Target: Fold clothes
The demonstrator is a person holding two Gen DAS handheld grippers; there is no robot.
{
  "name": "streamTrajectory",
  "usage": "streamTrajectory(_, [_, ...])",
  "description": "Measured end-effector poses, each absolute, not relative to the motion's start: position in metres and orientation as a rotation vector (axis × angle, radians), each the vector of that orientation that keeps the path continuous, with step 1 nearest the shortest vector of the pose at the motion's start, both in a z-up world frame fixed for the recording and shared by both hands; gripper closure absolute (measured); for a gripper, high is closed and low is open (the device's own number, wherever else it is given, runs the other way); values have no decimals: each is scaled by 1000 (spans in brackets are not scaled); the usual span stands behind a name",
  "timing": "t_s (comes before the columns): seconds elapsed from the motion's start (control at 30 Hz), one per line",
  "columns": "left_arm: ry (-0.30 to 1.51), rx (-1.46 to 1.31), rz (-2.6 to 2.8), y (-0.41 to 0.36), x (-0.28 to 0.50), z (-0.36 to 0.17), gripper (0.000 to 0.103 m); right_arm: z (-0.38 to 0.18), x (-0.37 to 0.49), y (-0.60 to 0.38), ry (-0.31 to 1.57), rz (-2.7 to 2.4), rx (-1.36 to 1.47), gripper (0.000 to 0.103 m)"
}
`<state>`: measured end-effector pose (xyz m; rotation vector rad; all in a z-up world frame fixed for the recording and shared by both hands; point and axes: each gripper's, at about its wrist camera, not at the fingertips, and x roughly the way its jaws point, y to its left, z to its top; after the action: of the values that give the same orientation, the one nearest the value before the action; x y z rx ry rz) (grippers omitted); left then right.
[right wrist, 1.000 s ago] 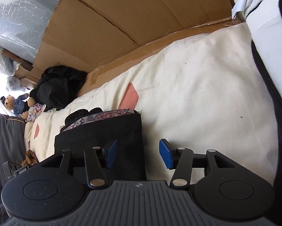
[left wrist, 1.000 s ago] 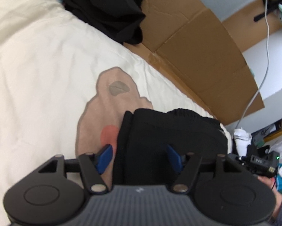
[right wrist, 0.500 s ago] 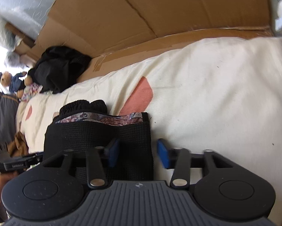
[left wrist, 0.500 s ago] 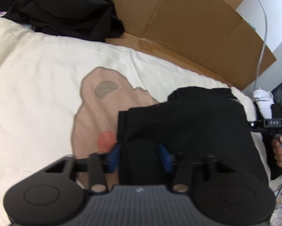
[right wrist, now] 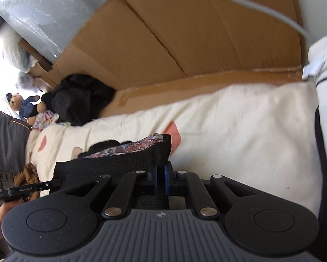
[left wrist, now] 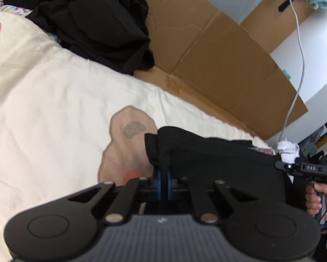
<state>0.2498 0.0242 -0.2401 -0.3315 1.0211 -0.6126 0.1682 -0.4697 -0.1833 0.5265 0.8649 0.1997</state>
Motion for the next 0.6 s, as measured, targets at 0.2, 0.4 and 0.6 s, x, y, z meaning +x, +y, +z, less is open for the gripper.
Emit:
streamTrajectory(0.2, [1030,-342,-569,17,267,-243,97,-175,183,-459,842,148,511,97])
streamTrajectory(0.4, [1055,-322,-557,15,264,-252,93,-178,195,-455,875,142,478,96])
streamTrajectory(0.6, [1062,-327,-527,24,258,-256,88,-183,190,-458,877,159,485,87])
